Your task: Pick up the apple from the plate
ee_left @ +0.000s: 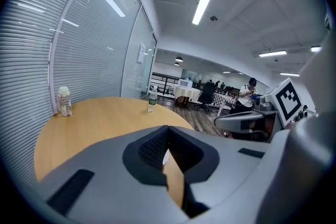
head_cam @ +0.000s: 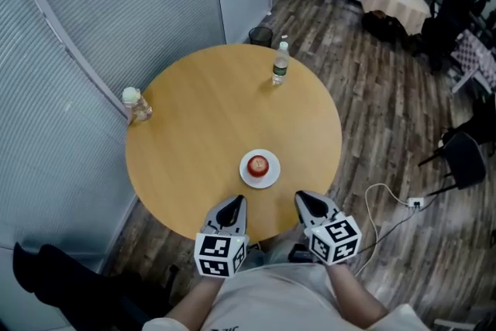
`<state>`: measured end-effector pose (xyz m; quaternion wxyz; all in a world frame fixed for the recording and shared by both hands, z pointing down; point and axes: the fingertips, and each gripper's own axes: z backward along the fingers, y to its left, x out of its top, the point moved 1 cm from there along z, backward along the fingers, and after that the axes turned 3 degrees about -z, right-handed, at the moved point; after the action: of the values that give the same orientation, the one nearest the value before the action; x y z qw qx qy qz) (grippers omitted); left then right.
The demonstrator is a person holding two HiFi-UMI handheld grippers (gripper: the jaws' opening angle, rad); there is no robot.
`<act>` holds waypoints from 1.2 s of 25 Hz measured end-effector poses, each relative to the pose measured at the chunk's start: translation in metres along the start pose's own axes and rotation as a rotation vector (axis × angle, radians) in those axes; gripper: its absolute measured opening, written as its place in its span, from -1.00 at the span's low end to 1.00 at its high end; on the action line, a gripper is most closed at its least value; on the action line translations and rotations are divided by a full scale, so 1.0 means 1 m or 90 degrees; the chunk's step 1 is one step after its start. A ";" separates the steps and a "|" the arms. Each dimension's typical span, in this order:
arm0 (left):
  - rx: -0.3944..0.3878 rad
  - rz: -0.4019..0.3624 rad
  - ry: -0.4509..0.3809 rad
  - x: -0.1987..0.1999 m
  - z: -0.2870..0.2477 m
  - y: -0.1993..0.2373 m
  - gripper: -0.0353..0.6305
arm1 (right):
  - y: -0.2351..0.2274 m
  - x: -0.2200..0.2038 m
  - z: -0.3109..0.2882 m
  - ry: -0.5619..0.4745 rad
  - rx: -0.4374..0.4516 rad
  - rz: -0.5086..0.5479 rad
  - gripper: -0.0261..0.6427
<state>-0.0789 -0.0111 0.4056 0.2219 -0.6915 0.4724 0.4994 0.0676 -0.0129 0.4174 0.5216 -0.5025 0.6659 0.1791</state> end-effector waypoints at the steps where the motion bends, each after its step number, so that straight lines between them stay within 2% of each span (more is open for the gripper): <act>1: -0.002 0.002 0.000 0.001 -0.004 0.001 -0.89 | -0.003 0.001 -0.003 0.002 -0.002 0.000 -0.83; 12: 0.032 0.021 -0.012 0.019 -0.030 0.006 -0.89 | -0.028 0.027 -0.024 0.006 0.021 0.031 -0.83; 17: 0.045 0.031 -0.001 0.019 -0.039 0.006 -0.89 | -0.034 0.028 -0.029 0.019 0.034 0.033 -0.83; 30: 0.055 -0.002 0.043 0.001 -0.080 0.016 -0.89 | -0.056 0.019 -0.066 0.067 0.056 0.044 -0.83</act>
<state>-0.0549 -0.0811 0.4395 0.2362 -0.6983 0.4998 0.4547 0.0826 -0.0964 0.4430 0.5008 -0.4645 0.7165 0.1414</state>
